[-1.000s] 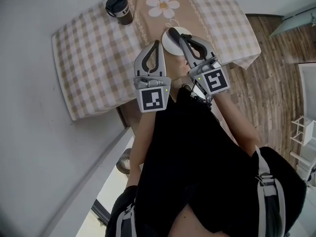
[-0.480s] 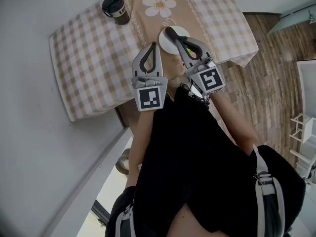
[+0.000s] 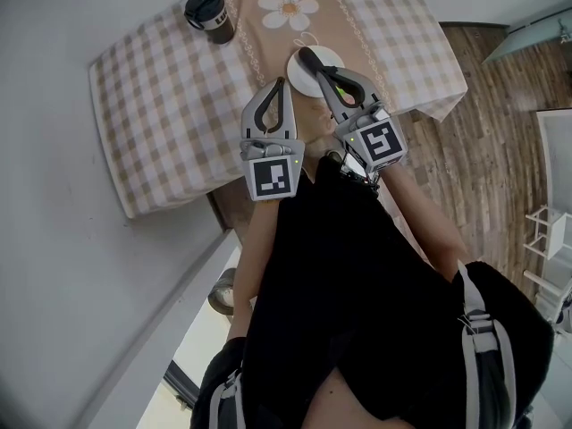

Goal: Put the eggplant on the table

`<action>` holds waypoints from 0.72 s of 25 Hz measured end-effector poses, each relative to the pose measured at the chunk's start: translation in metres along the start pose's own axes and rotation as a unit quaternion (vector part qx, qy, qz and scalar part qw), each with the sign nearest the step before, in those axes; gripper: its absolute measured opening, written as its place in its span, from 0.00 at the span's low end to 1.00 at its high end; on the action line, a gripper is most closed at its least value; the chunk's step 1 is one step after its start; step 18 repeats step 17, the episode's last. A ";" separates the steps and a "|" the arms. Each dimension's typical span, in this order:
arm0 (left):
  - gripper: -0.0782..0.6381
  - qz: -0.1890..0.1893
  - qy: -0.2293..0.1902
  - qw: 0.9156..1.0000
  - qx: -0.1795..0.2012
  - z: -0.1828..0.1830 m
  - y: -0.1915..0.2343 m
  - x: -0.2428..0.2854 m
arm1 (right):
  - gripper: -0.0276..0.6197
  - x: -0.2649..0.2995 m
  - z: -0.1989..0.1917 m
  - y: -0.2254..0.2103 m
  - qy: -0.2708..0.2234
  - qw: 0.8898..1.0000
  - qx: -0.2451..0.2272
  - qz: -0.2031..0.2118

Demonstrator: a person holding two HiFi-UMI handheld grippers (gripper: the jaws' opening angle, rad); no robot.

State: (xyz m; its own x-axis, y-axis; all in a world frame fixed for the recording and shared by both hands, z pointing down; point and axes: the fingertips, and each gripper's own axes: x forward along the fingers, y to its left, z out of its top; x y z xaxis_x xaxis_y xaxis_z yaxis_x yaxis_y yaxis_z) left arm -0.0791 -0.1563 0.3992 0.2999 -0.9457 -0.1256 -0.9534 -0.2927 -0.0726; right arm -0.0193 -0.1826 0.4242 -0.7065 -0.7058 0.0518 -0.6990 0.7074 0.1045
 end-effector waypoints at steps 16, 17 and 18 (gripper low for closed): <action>0.11 0.005 0.011 1.000 -0.007 -0.005 0.002 0.002 | 0.05 0.002 -0.010 -0.005 0.013 1.000 -0.001 0.010; 0.11 0.005 0.012 1.000 -0.007 -0.005 0.001 0.004 | 0.05 0.003 -0.010 -0.007 0.015 1.000 -0.005 0.011; 0.11 0.005 0.012 1.000 -0.007 -0.005 0.001 0.004 | 0.05 0.003 -0.010 -0.007 0.015 1.000 -0.005 0.011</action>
